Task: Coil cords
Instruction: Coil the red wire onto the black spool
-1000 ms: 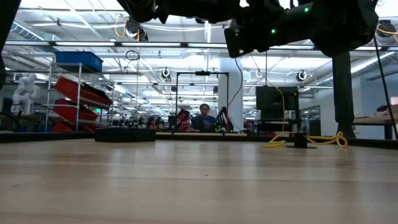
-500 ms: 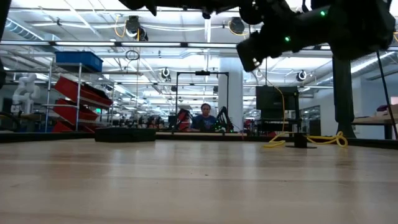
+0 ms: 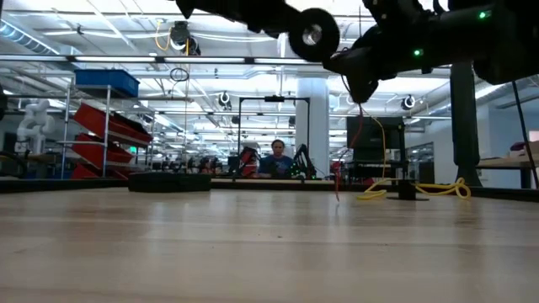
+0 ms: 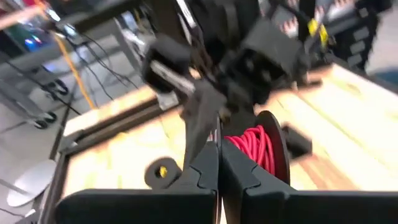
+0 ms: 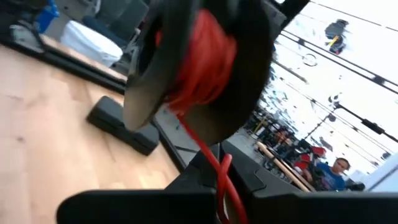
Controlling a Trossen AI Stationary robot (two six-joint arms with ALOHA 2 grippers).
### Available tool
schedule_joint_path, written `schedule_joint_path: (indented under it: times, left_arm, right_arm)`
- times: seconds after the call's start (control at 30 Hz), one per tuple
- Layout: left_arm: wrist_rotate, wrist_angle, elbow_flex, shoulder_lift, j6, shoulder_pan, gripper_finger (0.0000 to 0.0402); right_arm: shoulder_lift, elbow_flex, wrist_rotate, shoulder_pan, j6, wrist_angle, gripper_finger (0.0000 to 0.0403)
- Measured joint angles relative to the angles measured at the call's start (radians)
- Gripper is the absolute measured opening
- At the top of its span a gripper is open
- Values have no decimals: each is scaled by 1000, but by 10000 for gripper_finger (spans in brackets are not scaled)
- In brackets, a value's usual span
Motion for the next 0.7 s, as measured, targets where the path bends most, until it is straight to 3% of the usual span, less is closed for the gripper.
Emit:
schedule_joint_path:
  times: [0.1, 0.4, 0.7]
  left_arm:
    - [-9, -73, 0, 0, 67, 0, 1]
    - [-164, -202, 0, 0, 222, -1, 1]
    - [-294, -248, 0, 0, 311, -8, 1]
  right_arm:
    - [-22, 0, 6, 22, 38, -67, 0]
    - [-161, 0, 7, 43, 280, -437, 0]
    - [-291, 0, -103, 42, 503, -735, 0]
